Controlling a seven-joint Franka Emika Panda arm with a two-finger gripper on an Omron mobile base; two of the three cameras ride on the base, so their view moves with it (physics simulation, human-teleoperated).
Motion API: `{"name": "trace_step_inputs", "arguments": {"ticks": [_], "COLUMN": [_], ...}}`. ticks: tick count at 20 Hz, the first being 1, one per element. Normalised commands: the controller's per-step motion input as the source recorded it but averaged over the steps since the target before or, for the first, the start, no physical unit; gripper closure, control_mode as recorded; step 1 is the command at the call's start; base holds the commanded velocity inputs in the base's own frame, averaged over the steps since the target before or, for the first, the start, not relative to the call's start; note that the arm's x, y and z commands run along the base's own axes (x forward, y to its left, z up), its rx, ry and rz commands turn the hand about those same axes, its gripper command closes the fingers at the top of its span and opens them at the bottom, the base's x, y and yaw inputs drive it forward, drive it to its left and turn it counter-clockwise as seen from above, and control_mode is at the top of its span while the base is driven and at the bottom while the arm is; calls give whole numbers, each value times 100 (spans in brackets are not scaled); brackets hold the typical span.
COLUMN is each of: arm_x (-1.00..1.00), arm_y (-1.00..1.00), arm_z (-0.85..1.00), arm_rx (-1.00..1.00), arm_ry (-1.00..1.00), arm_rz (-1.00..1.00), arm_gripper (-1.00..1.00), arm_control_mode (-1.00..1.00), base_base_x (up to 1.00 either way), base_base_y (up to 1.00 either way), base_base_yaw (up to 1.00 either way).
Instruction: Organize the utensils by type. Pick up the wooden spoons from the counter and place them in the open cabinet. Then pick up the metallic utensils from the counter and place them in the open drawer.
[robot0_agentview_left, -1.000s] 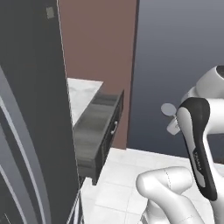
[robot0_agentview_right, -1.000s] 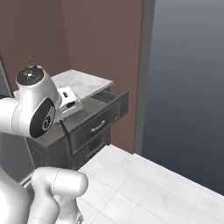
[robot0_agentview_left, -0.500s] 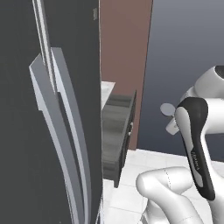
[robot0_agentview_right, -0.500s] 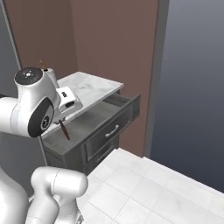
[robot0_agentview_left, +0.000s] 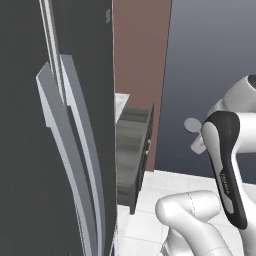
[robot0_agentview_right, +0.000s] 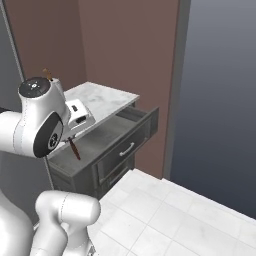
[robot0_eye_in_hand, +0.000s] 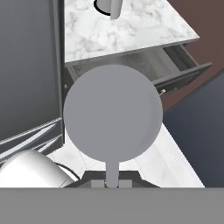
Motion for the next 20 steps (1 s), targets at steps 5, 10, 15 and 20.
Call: {"name": "trace_step_inputs", "arguments": {"ticks": [5, 10, 15, 20], "arm_x": [0, 0, -4, -2], "arm_y": [0, 0, 7, 35], "arm_z": [0, 0, -3, -6], "arm_rx": [0, 0, 0, 0], "arm_ry": [0, 0, 1, 2], "arm_rz": [0, 0, 0, 0], "arm_gripper": [100, 100, 100, 100], "arm_control_mode": [100, 100, -100, -100], "base_base_x": [0, -17, -16, 0], "base_base_y": [1, 0, 0, 0], "base_base_yaw": [0, 0, 0, 0]}}
